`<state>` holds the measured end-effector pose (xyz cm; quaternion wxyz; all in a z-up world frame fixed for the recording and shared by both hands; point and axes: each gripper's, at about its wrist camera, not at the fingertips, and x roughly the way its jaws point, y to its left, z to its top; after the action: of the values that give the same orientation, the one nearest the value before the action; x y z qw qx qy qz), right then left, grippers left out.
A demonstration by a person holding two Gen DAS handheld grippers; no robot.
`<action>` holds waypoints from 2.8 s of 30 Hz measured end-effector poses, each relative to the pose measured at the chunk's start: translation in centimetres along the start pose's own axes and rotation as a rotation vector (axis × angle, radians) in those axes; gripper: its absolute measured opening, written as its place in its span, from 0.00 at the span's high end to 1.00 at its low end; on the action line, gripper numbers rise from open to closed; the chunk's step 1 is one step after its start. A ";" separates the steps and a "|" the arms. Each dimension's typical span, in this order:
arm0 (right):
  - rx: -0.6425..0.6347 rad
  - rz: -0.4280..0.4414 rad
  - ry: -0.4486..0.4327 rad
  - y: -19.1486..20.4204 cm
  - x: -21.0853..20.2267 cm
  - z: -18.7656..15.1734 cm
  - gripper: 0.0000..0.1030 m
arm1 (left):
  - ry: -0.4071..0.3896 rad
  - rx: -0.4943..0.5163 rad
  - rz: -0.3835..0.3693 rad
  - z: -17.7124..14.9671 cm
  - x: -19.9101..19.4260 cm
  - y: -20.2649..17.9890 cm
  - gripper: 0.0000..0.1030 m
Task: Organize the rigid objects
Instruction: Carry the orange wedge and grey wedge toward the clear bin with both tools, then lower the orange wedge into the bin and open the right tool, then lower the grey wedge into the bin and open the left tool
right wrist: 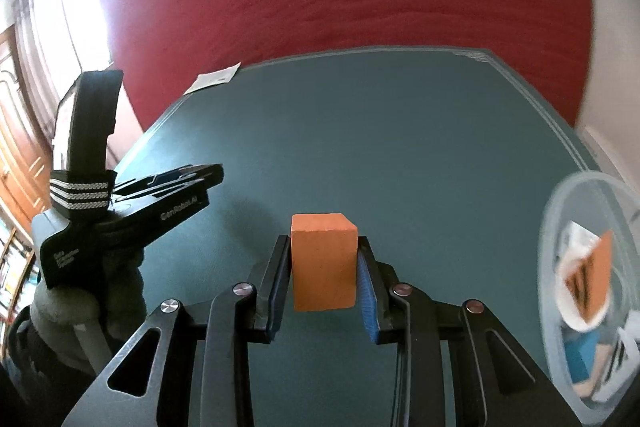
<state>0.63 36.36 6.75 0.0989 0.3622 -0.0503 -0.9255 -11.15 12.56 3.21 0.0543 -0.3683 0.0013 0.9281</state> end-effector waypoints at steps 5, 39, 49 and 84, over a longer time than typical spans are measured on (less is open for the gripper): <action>0.043 -0.050 -0.019 -2.1 -1.6 -0.6 0.69 | 0.009 0.014 -0.034 -0.3 -0.1 -0.7 0.67; 0.292 -0.392 -0.176 -15.1 -10.6 -4.8 0.60 | 0.005 0.115 -0.152 -2.7 -1.7 -4.7 0.67; 0.230 -0.488 -0.227 -15.4 -13.1 -6.1 0.59 | 0.018 0.134 -0.180 -3.2 -2.7 -6.9 0.67; 0.345 -0.446 -0.318 -19.4 -17.2 -8.8 0.41 | -0.005 0.452 -0.432 -2.0 -7.7 -27.8 0.67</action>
<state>16.14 58.86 8.44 -0.1784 0.2268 -0.1406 -0.9471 -1.40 39.34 8.08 0.3308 -0.3365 0.1292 0.8722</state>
